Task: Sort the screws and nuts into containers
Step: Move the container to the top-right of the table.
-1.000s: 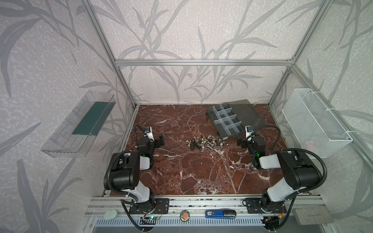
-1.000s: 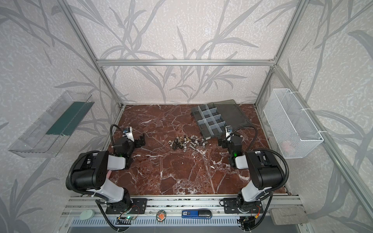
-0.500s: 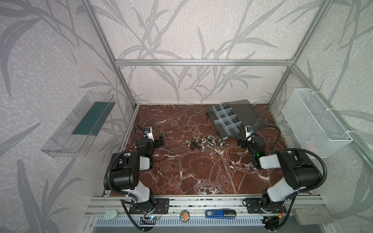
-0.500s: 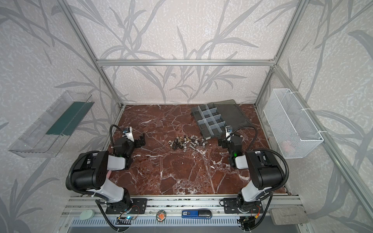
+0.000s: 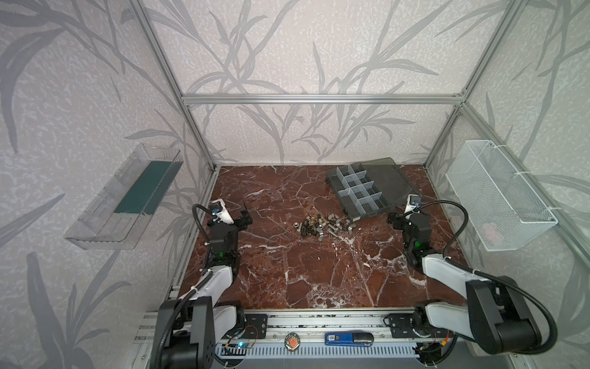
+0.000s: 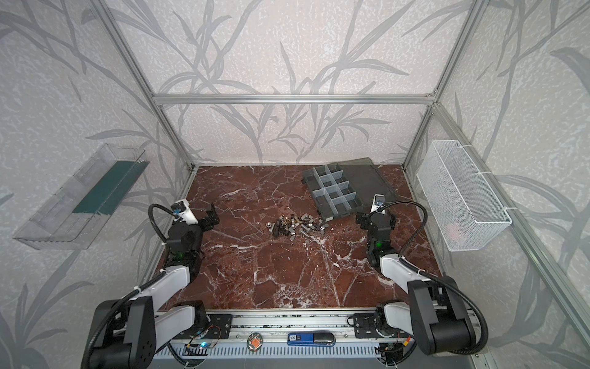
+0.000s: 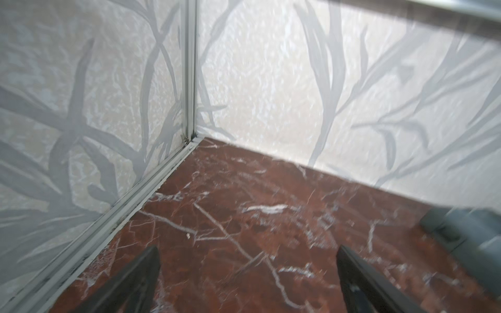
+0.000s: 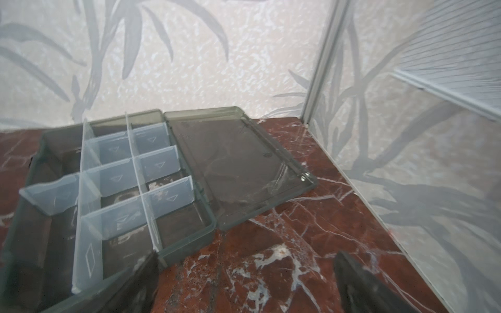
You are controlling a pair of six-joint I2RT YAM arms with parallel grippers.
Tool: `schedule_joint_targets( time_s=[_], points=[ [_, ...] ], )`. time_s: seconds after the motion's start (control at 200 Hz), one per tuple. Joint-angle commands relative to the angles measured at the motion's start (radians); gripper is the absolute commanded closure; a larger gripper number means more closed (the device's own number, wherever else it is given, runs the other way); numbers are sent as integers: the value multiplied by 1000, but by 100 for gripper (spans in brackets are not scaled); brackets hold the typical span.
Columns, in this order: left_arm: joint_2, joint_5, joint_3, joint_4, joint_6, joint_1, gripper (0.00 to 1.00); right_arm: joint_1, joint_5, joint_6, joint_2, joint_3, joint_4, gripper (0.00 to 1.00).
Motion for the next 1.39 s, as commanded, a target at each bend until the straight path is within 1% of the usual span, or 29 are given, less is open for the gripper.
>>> schedule_joint_targets(
  time_s=[0.0,0.05,0.09,0.135,0.2,0.265,0.305,0.385,0.445,0.47,0.53,0.57,0.605,0.66,0.685,0.7,0.74,0.77,0.815,0.84,0.895,0.955,1.005,1.075,1.16,1.23,1.295,1.35,1.39],
  points=[
    [-5,73,34,-82,-236,-8,1,-11,61,316,-182,9,-292,1],
    [13,142,79,-105,-297,-19,1,-35,-101,333,-258,-4,-294,1],
    [23,164,114,-132,-331,-41,1,-36,-198,312,-292,6,-295,1],
    [35,177,163,-188,-338,-77,1,-22,-267,291,-299,47,-336,1],
    [62,186,268,-341,-318,-140,1,38,-248,244,-263,147,-472,1],
    [99,196,372,-471,-235,-234,1,120,-198,157,-191,230,-556,1],
    [116,163,424,-545,-193,-302,1,167,-169,110,-133,282,-607,1],
    [140,104,489,-612,-109,-423,1,236,-149,64,-13,377,-689,1],
    [161,59,526,-649,-51,-488,1,277,-142,48,67,437,-730,1],
    [170,67,541,-669,-27,-503,1,295,-140,42,99,462,-740,1],
    [195,97,566,-701,6,-515,1,335,-145,25,177,522,-766,1],
    [214,117,560,-675,-6,-516,1,355,-157,14,232,564,-780,1],
    [232,96,536,-628,-85,-514,1,368,-172,9,283,601,-791,1],
    [239,72,507,-625,-216,-506,1,379,-187,5,360,661,-816,1],
    [240,105,493,-598,-238,-504,1,380,-202,5,394,687,-830,0],
    [241,148,484,-572,-239,-504,1,381,-209,4,413,703,-839,1],
    [250,245,457,-490,-241,-504,1,383,-218,4,470,740,-855,6],
    [256,276,444,-462,-255,-509,1,385,-221,4,499,767,-868,10],
    [263,274,442,-473,-279,-513,1,390,-229,-2,537,803,-879,12],
    [269,271,449,-489,-286,-514,1,393,-231,-6,584,821,-885,15],
    [276,260,472,-563,-285,-518,1,396,-230,-7,639,862,-899,19],
    [273,251,488,-618,-274,-522,1,397,-228,-10,694,915,-927,21],
    [260,243,485,-629,-270,-527,1,396,-220,-15,735,952,-943,22],
    [232,212,471,-645,-271,-533,1,395,-199,-21,790,1004,-969,27],
    [207,199,458,-659,-267,-537,1,395,-184,-28,849,1064,-1002,28],
    [198,198,458,-682,-261,-540,1,392,-178,-30,885,1103,-1025,36],
    [197,198,456,-701,-257,-542,1,384,-181,-20,911,1118,-1031,38],
    [194,198,452,-706,-257,-544,1,373,-193,-2,923,1119,-1032,49],
    [191,199,447,-706,-257,-546,1,367,-200,7,928,1117,-1028,52]
  ],
)
